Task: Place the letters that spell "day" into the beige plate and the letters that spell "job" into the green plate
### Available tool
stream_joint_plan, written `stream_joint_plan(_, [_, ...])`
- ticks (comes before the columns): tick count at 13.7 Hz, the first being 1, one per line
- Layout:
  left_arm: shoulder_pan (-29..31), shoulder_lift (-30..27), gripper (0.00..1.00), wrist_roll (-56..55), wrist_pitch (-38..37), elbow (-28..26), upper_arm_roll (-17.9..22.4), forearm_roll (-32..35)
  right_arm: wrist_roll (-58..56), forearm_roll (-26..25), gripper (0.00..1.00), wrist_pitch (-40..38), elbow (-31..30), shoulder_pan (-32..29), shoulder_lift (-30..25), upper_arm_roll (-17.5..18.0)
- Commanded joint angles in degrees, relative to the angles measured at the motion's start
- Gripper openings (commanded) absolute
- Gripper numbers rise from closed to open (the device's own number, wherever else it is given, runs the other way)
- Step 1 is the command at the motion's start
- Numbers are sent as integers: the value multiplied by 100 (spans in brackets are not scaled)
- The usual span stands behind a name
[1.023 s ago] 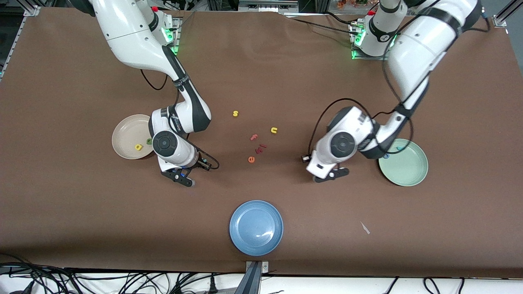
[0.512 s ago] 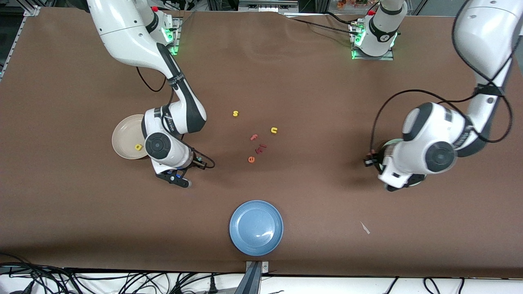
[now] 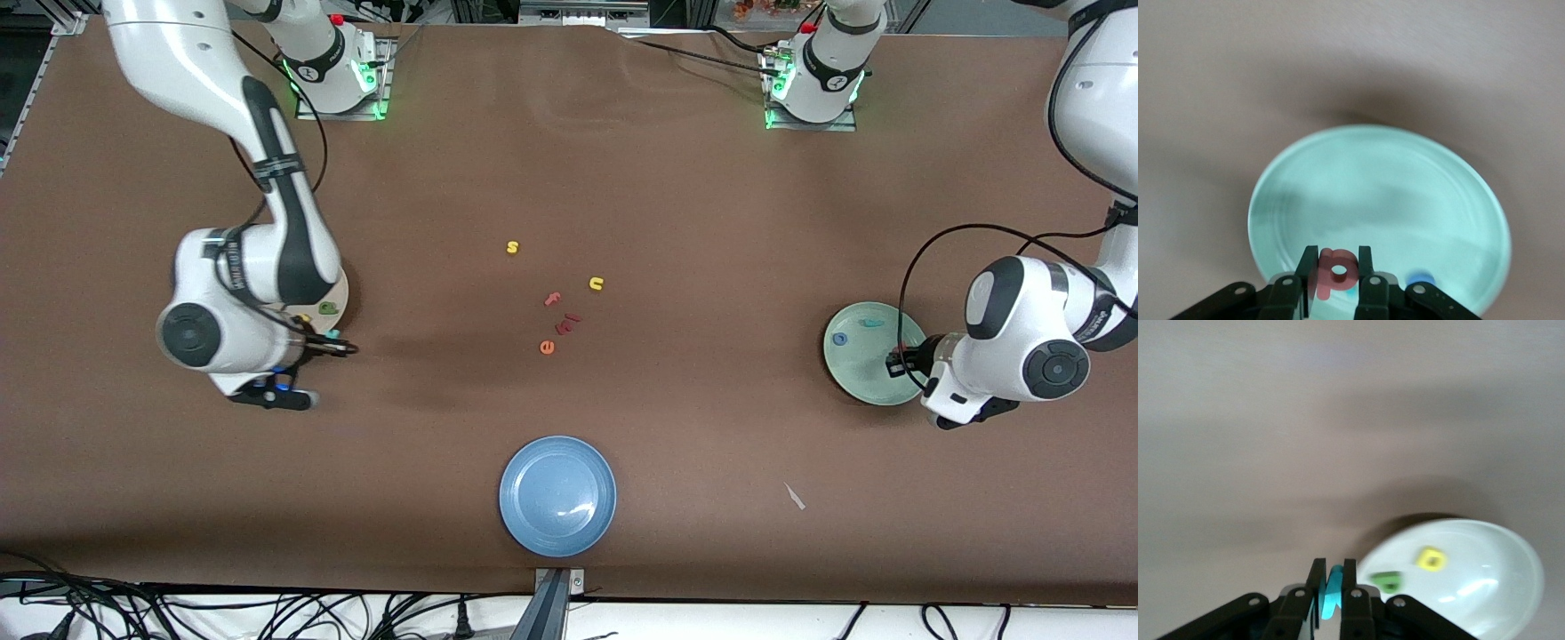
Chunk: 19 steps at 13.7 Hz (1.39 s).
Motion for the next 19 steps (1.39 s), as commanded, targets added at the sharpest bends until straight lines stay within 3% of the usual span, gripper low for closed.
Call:
stream_joint_plan(1, [-6, 171, 20, 102, 208, 3, 38, 146, -749, 116, 0, 60, -566, -307, -66, -102])
stream_joint_plan(2, [-6, 172, 39, 93, 209, 3, 38, 146, -829, 169, 0, 87, -698, -404, -57, -102])
stream_joint_plan(3, [-6, 172, 88, 76, 209, 3, 38, 137, -882, 187, 0, 96, -795, -422, -57, -102])
stream_joint_plan(4, [-6, 111, 100, 93, 209, 11, 38, 129, -909, 187, 0, 70, -866, -422, -57, -102])
stream_joint_plan(5, [55, 50, 100, 102, 200, 55, 12, 85, -909, 178, 0, 70, -936, -414, -57, -102])
stream_joint_plan(6, [64, -21, 100, 93, 130, 203, -15, 59, -909, 178, 33, 70, -972, -414, -48, -102])
stream_joint_plan(7, [73, -100, 100, 84, 34, 283, -59, 50, -901, 178, 99, 52, -972, -414, -48, -102])
stream_joint_plan(12, [91, -671, 100, 163, -222, 450, -85, 58, -909, 99, 100, -623, -473, -343, -425, -58])
stream_joint_plan(15, [91, -1084, 100, 1013, -632, 679, -103, -47, -901, 20, 100, -1194, 63, -335, -829, -49])
stream_joint_plan(19, [21, -1181, 100, 1666, -2143, 1846, -173, -880, -839, -209, 100, -2835, 1328, -343, -1032, -84])
